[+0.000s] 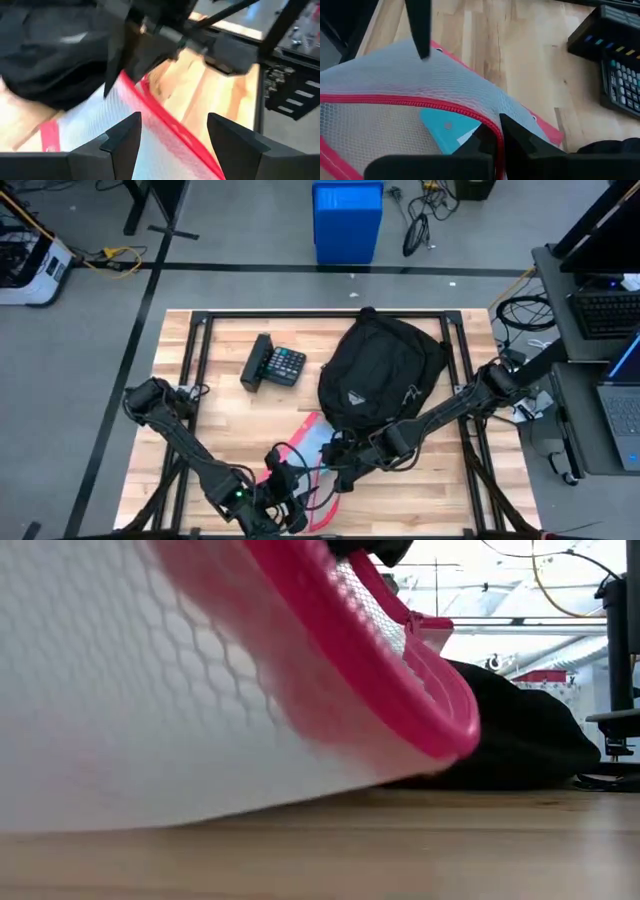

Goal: Unpack backpack
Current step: Remove the black pen from the white zip bag

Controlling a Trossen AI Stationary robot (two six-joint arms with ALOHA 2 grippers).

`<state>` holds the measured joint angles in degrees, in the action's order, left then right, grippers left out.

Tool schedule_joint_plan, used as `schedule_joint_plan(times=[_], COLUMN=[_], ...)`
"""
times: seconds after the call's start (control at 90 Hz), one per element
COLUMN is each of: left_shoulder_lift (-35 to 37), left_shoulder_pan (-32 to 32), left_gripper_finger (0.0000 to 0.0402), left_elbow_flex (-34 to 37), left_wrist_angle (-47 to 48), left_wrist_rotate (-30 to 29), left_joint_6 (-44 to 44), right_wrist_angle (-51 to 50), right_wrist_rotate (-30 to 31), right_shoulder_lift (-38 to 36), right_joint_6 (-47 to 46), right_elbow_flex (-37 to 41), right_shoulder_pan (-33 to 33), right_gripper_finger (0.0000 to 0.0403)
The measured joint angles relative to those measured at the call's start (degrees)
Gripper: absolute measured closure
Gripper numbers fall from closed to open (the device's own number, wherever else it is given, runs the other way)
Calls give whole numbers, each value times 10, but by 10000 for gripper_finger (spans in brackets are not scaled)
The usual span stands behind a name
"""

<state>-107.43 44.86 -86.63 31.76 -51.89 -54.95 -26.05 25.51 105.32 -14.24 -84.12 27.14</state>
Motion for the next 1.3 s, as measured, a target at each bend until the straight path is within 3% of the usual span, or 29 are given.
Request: schedule_joint_plan(times=[0.367,0.733,0.978,1.156,1.3], left_shoulder_lift=[-22,-22,-21,-10,-7], left_shoulder_pan=[-32,-63,-63,-28,15], left_gripper_finger=[187,191,278,340,361], left_elbow_flex=[0,0,0,-7,-31], left_wrist_angle=[0,129,260,196,93], left_wrist_rotate=[14,47,101,120,124], left_joint_6=[-32,-73,-141,-113,-6], right_wrist_angle=[0,-4,-12,-30,-61], right_wrist_rotate=[0,-1,-15,-15,6], right_shoulder_lift=[0,2,2,2,2], right_joint_6=[0,-10,-20,-41,-44], right_elbow_flex=[0,0,0,0,0], right_shoulder_pan=[0,7,9,7,3], right_gripper_finger=[403,403,403,403,403])
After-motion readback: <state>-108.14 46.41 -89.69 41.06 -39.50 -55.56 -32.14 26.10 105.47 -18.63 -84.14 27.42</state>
